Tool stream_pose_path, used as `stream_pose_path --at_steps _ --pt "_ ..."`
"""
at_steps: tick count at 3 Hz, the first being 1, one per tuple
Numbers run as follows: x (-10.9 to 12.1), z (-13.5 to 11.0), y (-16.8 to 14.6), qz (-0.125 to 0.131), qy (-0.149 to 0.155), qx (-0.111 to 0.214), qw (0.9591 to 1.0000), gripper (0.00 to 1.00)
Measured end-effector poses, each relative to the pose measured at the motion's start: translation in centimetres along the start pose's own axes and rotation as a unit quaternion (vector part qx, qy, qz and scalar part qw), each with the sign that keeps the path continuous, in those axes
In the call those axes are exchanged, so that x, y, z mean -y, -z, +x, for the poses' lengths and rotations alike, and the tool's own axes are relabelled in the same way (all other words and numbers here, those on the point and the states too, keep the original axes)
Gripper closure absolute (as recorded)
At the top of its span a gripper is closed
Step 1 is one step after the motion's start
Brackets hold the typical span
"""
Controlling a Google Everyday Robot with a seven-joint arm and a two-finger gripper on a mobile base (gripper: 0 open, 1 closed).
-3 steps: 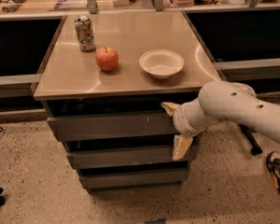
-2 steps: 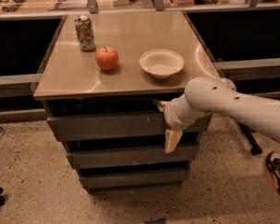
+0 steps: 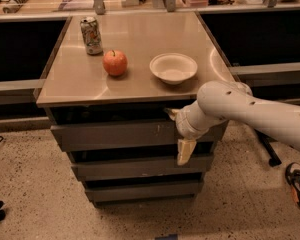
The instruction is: Open top drawer
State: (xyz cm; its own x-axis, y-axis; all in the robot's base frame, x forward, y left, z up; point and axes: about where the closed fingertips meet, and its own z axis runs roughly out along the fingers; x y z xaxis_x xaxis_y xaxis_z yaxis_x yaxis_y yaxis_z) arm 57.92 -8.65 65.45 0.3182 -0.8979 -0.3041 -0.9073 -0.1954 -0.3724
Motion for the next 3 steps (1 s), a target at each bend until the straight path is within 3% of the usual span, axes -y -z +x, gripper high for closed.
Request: stream_pose_path --at_steps 3 --pt "-1.6 -1.3 0.5 -0.070 0.008 0.009 0.9975 0.00"
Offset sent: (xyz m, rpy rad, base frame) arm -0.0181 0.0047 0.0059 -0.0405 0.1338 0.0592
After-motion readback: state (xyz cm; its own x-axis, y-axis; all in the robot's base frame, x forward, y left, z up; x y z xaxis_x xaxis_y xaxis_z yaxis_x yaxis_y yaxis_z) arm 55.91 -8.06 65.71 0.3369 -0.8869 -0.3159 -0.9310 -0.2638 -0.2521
